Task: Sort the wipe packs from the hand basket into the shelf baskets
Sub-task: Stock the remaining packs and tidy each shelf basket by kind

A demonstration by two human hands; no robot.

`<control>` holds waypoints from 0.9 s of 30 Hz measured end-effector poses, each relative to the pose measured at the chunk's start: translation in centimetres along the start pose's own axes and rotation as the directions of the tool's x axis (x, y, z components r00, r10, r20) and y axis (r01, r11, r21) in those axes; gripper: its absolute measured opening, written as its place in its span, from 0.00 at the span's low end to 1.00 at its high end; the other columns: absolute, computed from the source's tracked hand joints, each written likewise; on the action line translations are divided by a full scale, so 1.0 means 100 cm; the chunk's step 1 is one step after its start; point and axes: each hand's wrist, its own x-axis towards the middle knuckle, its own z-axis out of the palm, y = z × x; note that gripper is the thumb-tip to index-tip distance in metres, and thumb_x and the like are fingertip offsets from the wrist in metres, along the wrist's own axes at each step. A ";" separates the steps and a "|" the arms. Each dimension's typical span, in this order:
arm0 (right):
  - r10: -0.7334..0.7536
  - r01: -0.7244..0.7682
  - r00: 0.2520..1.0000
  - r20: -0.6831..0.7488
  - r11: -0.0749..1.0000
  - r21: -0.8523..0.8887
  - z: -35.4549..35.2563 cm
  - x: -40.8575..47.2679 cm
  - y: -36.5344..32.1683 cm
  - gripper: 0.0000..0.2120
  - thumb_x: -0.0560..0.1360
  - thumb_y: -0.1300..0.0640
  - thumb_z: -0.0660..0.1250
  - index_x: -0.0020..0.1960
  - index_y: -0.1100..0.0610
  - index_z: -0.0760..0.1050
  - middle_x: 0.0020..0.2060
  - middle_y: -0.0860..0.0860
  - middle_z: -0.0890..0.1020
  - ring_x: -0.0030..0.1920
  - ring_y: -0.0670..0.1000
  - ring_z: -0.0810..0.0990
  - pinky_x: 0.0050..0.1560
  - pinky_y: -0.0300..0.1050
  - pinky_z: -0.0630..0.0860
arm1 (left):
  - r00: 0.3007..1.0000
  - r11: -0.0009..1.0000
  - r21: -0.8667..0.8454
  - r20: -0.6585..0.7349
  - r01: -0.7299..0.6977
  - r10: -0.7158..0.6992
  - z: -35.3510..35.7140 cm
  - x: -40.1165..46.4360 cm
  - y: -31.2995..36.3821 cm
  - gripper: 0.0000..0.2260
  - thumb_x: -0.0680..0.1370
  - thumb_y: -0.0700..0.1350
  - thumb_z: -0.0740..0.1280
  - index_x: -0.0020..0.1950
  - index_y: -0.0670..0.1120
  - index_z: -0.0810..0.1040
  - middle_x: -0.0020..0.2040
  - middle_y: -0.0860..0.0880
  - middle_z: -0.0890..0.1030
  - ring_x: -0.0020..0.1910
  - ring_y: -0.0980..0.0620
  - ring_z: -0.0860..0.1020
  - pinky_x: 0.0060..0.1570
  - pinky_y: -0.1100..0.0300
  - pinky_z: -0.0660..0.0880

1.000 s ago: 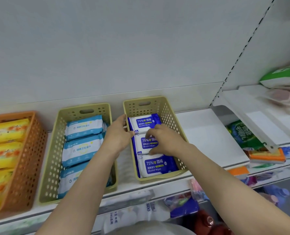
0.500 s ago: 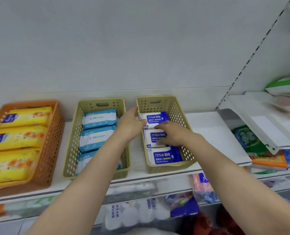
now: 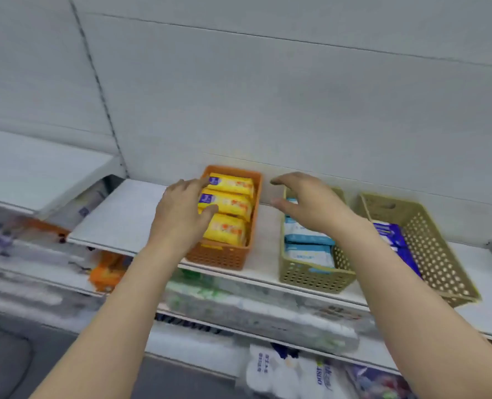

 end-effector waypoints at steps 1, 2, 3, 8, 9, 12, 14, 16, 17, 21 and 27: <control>-0.065 0.065 0.998 -0.022 0.998 0.011 0.013 0.002 -0.030 0.22 0.77 0.48 0.67 0.69 0.53 0.73 0.67 0.53 0.75 0.67 0.54 0.72 0.66 0.48 0.69 | 0.999 0.999 0.033 -0.033 0.011 -0.010 -0.018 -0.016 -0.025 0.22 0.76 0.49 0.70 0.69 0.45 0.74 0.64 0.43 0.77 0.65 0.41 0.72 0.64 0.49 0.67; -0.125 0.126 0.991 -0.043 0.992 0.016 0.028 0.004 -0.060 0.22 0.77 0.49 0.68 0.69 0.54 0.73 0.67 0.53 0.75 0.68 0.55 0.71 0.67 0.49 0.68 | 0.997 0.998 0.063 -0.067 0.031 -0.027 -0.035 -0.033 -0.049 0.22 0.76 0.49 0.70 0.69 0.45 0.73 0.65 0.44 0.76 0.66 0.42 0.71 0.66 0.49 0.66; -0.180 0.181 0.982 -0.062 0.983 0.019 0.044 0.004 -0.089 0.21 0.77 0.49 0.68 0.69 0.54 0.74 0.67 0.53 0.75 0.69 0.55 0.70 0.67 0.49 0.67 | 0.994 0.995 0.083 -0.096 0.061 -0.053 -0.052 -0.051 -0.072 0.22 0.77 0.49 0.70 0.70 0.46 0.73 0.66 0.45 0.76 0.67 0.43 0.70 0.67 0.50 0.66; -0.395 0.399 0.917 -0.056 0.909 0.124 0.137 -0.001 -0.216 0.18 0.78 0.49 0.67 0.67 0.53 0.76 0.67 0.50 0.76 0.68 0.52 0.71 0.65 0.48 0.70 | 0.961 0.965 0.096 -0.161 0.242 -0.225 -0.107 -0.151 -0.178 0.22 0.78 0.51 0.68 0.71 0.50 0.71 0.68 0.50 0.73 0.66 0.48 0.71 0.60 0.52 0.71; -0.433 0.432 0.901 -0.022 0.891 0.141 0.155 -0.001 -0.238 0.18 0.78 0.49 0.67 0.67 0.52 0.76 0.67 0.49 0.76 0.68 0.51 0.71 0.64 0.48 0.71 | 0.951 0.953 0.103 -0.156 0.286 -0.269 -0.113 -0.171 -0.197 0.22 0.77 0.51 0.69 0.71 0.50 0.71 0.68 0.50 0.74 0.65 0.48 0.72 0.59 0.52 0.72; -0.526 0.501 0.846 0.090 0.841 0.203 0.203 0.005 -0.298 0.19 0.78 0.47 0.66 0.67 0.52 0.75 0.67 0.49 0.75 0.67 0.51 0.72 0.65 0.47 0.71 | 0.899 0.898 0.092 -0.138 0.430 -0.416 -0.126 -0.222 -0.252 0.22 0.77 0.50 0.70 0.69 0.49 0.73 0.66 0.50 0.76 0.65 0.48 0.73 0.60 0.54 0.71; -0.558 0.518 0.817 0.143 0.821 0.240 0.231 0.013 -0.333 0.19 0.79 0.48 0.66 0.67 0.52 0.75 0.66 0.48 0.76 0.66 0.50 0.72 0.63 0.47 0.72 | 0.849 0.849 0.076 -0.129 0.523 -0.512 -0.132 -0.244 -0.286 0.21 0.77 0.50 0.70 0.69 0.50 0.73 0.66 0.51 0.76 0.66 0.49 0.73 0.61 0.55 0.69; -0.590 0.542 0.785 0.186 0.801 0.253 0.259 0.027 -0.367 0.18 0.79 0.49 0.65 0.68 0.52 0.74 0.65 0.48 0.76 0.66 0.50 0.72 0.63 0.45 0.71 | 0.807 0.808 0.056 -0.129 0.586 -0.576 -0.141 -0.257 -0.320 0.21 0.77 0.50 0.70 0.69 0.50 0.73 0.67 0.51 0.76 0.66 0.50 0.72 0.62 0.55 0.69; -0.606 0.555 0.768 0.207 0.792 0.255 0.273 0.037 -0.384 0.19 0.79 0.48 0.65 0.68 0.52 0.73 0.66 0.47 0.75 0.66 0.50 0.71 0.63 0.44 0.70 | 0.790 0.792 0.050 -0.131 0.608 -0.598 -0.146 -0.261 -0.338 0.21 0.77 0.50 0.70 0.69 0.50 0.73 0.67 0.51 0.75 0.67 0.50 0.72 0.63 0.55 0.69; -0.663 0.601 0.694 0.281 0.748 0.282 0.333 0.093 -0.464 0.20 0.80 0.47 0.62 0.71 0.50 0.70 0.69 0.46 0.72 0.70 0.48 0.68 0.67 0.44 0.67 | 0.723 0.722 0.071 -0.143 0.688 -0.676 -0.178 -0.260 -0.425 0.20 0.77 0.50 0.69 0.69 0.48 0.74 0.68 0.50 0.75 0.68 0.48 0.71 0.66 0.54 0.68; -0.696 0.614 0.623 0.356 0.718 0.329 0.412 0.203 -0.600 0.20 0.80 0.48 0.64 0.69 0.52 0.72 0.66 0.50 0.75 0.68 0.51 0.71 0.65 0.47 0.69 | 0.668 0.646 0.175 -0.139 0.743 -0.731 -0.253 -0.218 -0.572 0.20 0.76 0.49 0.70 0.67 0.46 0.76 0.64 0.47 0.78 0.63 0.45 0.74 0.62 0.54 0.69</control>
